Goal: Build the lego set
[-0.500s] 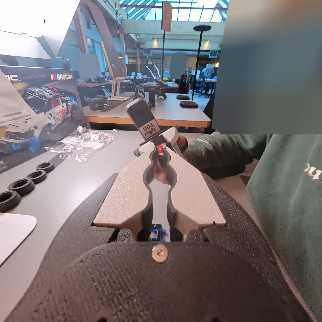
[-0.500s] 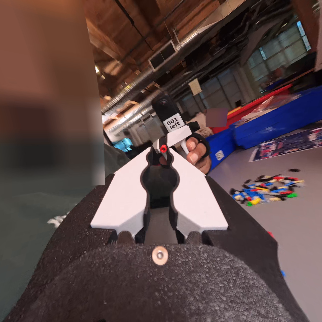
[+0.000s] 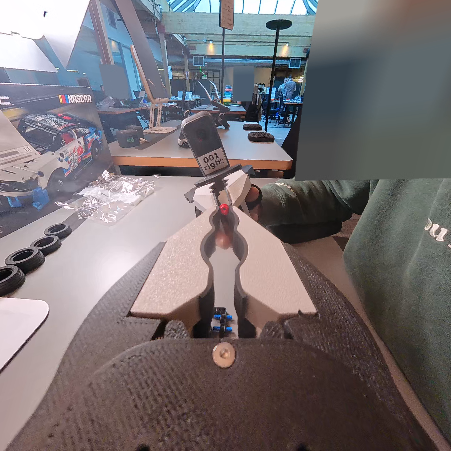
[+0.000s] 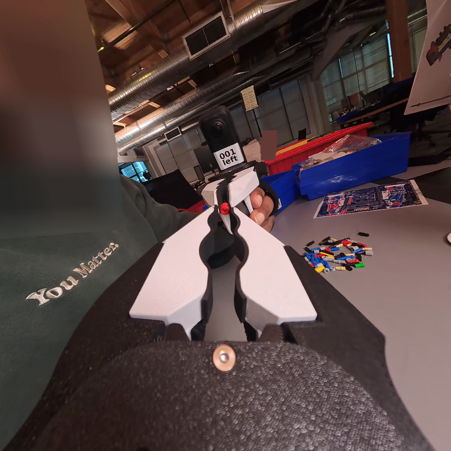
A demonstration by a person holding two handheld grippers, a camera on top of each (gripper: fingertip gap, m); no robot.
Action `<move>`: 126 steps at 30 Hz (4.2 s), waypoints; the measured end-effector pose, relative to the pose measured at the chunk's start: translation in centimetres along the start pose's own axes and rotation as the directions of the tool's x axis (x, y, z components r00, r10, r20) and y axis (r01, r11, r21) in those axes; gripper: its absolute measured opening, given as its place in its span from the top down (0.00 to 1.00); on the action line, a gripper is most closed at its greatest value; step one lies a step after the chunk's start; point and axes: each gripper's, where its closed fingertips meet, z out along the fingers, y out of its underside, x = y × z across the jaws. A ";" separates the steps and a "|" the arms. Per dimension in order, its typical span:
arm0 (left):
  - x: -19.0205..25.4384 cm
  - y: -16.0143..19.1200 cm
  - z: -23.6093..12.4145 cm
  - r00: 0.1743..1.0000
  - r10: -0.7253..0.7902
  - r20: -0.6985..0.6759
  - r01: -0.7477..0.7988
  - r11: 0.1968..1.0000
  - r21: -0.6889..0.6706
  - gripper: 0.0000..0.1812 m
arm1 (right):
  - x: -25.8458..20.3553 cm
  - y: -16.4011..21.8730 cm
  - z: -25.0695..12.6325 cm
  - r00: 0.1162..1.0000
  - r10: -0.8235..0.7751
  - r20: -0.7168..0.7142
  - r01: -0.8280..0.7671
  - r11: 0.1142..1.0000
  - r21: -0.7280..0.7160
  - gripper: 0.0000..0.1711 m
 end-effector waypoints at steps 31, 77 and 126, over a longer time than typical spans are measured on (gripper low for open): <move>-3.2 16.2 -5.1 0.996 -0.024 0.087 0.078 0.707 -0.703 0.56 | 5.4 8.8 -6.9 0.926 -0.091 -0.367 -0.085 0.896 -0.437 0.97; -1.0 14.1 -2.5 0.984 -0.170 -0.055 0.119 0.851 -0.511 0.69 | 3.9 7.7 -6.5 0.957 -0.161 -0.243 0.060 0.924 -0.377 0.97; -0.5 9.4 -1.3 0.965 -0.263 -0.002 0.237 0.874 -0.423 0.69 | 3.0 2.8 -6.0 0.945 0.323 -0.042 -0.321 0.946 0.053 0.97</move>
